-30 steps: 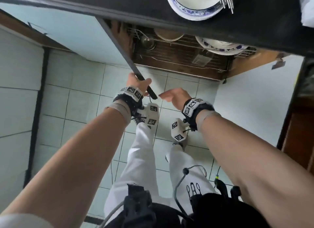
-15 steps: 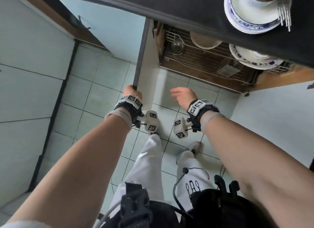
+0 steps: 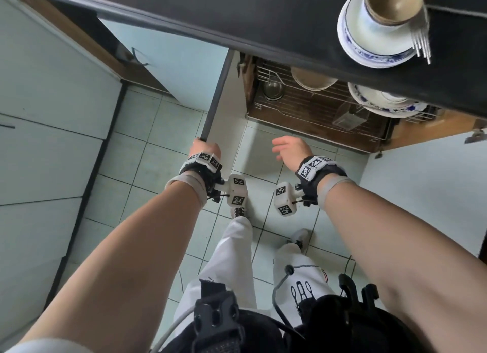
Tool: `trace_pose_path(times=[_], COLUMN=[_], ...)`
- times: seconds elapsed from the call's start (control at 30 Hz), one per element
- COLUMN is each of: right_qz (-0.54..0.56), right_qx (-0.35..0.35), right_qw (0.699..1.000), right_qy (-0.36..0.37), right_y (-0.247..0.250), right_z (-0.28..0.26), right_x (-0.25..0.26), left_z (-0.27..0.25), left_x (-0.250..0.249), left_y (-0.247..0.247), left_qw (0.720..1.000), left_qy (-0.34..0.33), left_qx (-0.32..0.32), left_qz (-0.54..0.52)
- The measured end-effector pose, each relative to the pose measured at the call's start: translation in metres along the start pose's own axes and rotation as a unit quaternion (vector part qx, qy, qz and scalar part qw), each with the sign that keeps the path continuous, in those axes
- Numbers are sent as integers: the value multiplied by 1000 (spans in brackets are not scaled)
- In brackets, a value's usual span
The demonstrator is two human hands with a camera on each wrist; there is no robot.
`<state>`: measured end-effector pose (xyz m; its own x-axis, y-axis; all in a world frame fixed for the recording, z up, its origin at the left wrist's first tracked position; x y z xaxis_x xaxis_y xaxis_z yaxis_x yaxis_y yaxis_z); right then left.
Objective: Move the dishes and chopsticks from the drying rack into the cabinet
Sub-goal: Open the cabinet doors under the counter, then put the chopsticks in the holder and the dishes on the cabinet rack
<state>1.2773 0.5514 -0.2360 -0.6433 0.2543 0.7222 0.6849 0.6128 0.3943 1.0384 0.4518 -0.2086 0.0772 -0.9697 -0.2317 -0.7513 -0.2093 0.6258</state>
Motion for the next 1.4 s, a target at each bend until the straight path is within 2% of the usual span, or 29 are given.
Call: trace_pose_path(times=[0.07,0.13,0.27,0.37,0.43,0.53,0.67,0.77,0.83,0.97,1.13,1.23,1.4], right_qz=[11,17,28,28,2,-46,-87,-140,-175,-218,-239,-292,-270], right_qx=[-12,-26,-77,-134,-190,-232,-300,-320,-309,-296,-296,-289,-263], right_qw=[1000,999,996,990,980,971,949,937,934,930,924,910,924], right_qy=[11,23,38,43,55,42,34,19,21,-3,-40,-59,-57], right_y=[18,43,115,181,222,268,310,329,333,333,335,332,331], right_z=[-7,-16,-38,-53,-57,-52,-23,18,49,94,119,126,122], right_x=[-1,-1,1,6,9,8,18,32,42,51,57,60,59], left_z=[-25,-56,-115,-158,-179,-198,-195,-162,-143,-137,-130,-128,-136], left_x=[-11,-26,-71,-107,-130,-171,-225,-270,-298,-328,-353,-361,-369], left_y=[-5,-15,-47,-75,-86,-98,-116,-141,-152,-154,-154,-154,-155], left_qw=[999,998,994,978,970,959,953,950,951,962,962,961,956], left_qy=[-9,-31,-99,-156,-180,-209,-222,-230,-228,-177,-192,-189,-219], left_qx=[-45,-53,30,104,119,135,148,142,142,165,166,170,169], left_qz=[13,27,-34,-85,-113,-137,-141,-158,-154,-127,-102,-112,-97])
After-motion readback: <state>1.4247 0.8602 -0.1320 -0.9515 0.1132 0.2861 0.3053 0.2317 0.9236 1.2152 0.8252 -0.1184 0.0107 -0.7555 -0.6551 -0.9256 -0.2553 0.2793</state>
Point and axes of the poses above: each hand's wrist, its own z-axis towards the middle knuckle, its own y-axis out of the back of the hand, x = y × z, the point moved 6 cm from there along z, towards the middle knuckle, and after that the axes turned 8 degrees about y, right-handed, at the moved point
